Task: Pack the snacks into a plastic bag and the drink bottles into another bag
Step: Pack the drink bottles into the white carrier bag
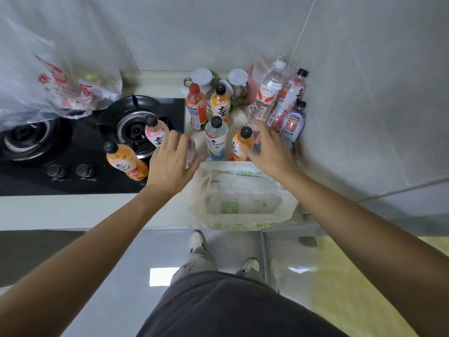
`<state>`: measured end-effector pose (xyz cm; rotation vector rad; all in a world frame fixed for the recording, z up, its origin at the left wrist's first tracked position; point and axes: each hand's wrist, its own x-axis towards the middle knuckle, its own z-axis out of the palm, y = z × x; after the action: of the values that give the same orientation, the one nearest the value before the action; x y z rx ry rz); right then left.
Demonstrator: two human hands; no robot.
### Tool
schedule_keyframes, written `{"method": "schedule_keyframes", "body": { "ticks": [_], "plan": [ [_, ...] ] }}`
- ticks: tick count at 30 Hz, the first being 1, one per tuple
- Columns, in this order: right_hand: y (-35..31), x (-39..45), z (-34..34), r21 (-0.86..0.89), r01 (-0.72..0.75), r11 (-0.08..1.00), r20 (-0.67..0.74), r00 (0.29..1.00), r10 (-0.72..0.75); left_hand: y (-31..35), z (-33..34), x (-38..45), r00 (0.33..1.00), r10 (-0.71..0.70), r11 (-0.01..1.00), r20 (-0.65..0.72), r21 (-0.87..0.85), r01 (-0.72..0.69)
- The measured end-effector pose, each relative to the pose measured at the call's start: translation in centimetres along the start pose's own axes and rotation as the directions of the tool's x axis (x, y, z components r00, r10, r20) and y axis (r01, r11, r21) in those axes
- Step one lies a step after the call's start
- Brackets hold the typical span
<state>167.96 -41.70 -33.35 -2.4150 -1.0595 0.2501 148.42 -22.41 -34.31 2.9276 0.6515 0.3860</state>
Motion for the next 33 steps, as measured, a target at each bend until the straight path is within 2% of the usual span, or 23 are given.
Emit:
{"method": "schedule_keyframes", "body": {
  "ticks": [4, 6, 10, 19, 22, 29, 33],
  "plan": [
    [-1.2, 2.6, 0.4, -0.115, 0.003, 0.993, 0.055, 0.998, 0.004, -0.8, -0.6, 2.4, 0.981, -0.161, 0.987, 0.106, 0.013, 0.161],
    [-1.1, 3.4, 0.8, -0.143, 0.005, 0.99, 0.047, 0.999, 0.002, -1.2, -0.3, 3.1, 0.964, -0.203, 0.979, 0.174, 0.059, 0.196],
    [-0.7, 3.9, 1.5, -0.173, -0.026, 0.985, 0.03, 0.999, 0.032, -1.8, 0.6, 3.8, 0.964, -0.179, 0.984, 0.198, 0.055, 0.172],
    [-0.4, 4.4, 1.8, -0.101, -0.023, 0.995, 0.029, 0.999, 0.026, -3.1, 0.9, 4.7, 0.966, -0.146, 0.977, 0.215, -0.12, 0.174],
    [-0.1, 4.2, 1.6, -0.065, -0.007, 0.998, -0.002, 1.0, 0.007, -2.7, 0.2, 4.6, 0.978, -0.129, 0.972, 0.164, -0.175, 0.158],
    [-0.7, 3.2, -2.4, 0.076, 0.043, 0.996, -0.23, 0.973, -0.025, -0.8, -4.4, 5.0, 0.997, -0.047, 0.961, -0.057, -0.276, 0.03],
    [-1.0, 1.0, -4.3, 0.117, 0.11, 0.987, -0.308, 0.949, -0.069, 1.2, -6.1, 3.8, 0.996, -0.021, 0.94, -0.084, -0.34, -0.009]
  ]
}}
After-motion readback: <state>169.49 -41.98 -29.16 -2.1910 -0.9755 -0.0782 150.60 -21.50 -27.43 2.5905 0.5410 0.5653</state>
